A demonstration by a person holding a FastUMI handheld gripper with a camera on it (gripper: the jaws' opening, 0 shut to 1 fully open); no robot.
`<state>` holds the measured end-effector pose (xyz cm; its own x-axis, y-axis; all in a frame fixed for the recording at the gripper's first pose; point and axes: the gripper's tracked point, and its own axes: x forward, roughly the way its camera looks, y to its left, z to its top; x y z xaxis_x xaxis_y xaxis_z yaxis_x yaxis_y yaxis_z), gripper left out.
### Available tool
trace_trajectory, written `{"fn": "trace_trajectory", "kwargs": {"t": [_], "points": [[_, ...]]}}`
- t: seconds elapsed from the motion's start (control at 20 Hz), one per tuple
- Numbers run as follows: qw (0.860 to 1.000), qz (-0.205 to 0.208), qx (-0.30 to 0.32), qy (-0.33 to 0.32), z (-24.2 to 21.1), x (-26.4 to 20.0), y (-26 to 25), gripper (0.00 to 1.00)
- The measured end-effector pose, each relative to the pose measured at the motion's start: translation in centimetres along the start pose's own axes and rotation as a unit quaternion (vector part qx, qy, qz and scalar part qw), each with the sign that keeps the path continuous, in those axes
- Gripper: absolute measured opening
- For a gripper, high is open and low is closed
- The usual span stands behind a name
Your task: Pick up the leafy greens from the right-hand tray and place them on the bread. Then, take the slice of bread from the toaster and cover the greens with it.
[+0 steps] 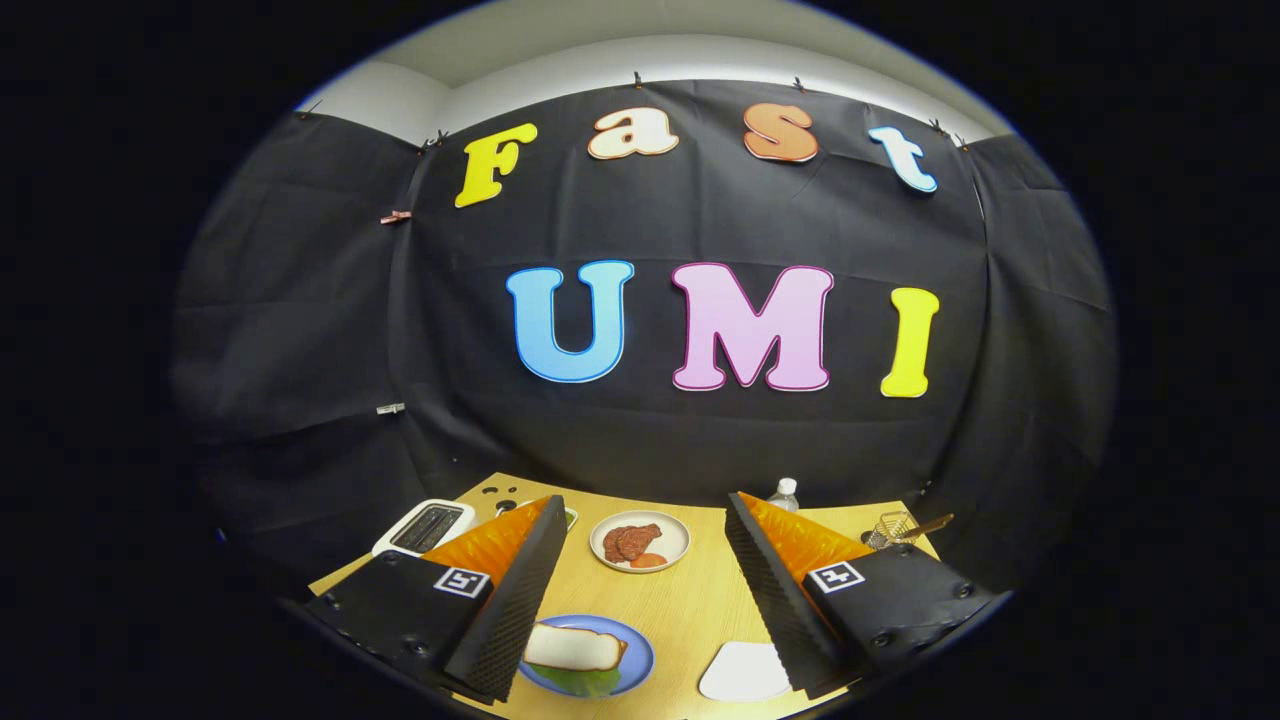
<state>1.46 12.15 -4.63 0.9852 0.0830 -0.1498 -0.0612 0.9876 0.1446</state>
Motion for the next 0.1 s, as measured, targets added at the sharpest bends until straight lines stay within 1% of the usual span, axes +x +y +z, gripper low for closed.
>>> {"fn": "trace_trajectory", "kwargs": {"t": [0.1], "points": [[1.0, 0.0, -0.003, 0.001, -0.11, 0.13, 0.12, 0.99]]}}
